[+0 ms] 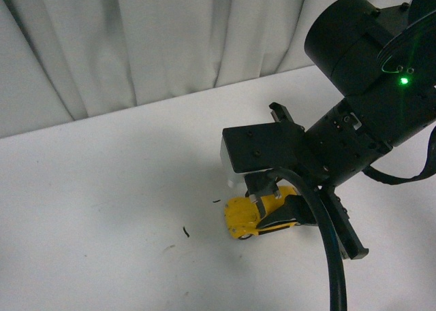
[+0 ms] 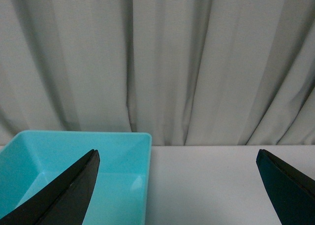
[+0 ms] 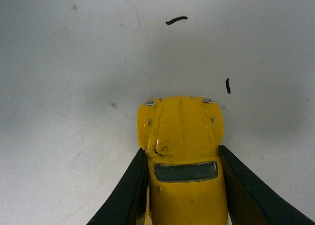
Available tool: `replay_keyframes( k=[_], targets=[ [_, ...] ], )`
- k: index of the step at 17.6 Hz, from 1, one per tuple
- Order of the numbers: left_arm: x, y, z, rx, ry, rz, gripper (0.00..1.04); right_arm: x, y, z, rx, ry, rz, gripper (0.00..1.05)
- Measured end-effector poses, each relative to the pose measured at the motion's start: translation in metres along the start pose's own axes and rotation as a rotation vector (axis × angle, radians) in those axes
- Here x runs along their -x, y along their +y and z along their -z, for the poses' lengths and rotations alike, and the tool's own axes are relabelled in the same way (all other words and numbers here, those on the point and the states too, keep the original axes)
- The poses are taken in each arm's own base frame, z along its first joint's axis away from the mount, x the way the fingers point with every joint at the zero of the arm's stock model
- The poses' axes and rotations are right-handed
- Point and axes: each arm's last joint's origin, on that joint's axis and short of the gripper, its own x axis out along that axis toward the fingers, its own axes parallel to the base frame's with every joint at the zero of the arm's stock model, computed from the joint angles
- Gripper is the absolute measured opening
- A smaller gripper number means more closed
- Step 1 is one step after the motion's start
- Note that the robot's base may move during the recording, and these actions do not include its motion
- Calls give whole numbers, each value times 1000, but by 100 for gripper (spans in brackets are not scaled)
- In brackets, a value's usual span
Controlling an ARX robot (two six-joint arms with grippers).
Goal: Wind up and store yellow beetle toy
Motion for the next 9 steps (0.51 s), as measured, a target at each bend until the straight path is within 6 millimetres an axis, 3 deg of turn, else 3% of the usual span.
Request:
replay_keyframes(
  k=[9],
  targets=[
    [0, 0, 0, 0, 0, 0, 98, 17, 19, 34, -67, -3, 32, 36]
  ],
)
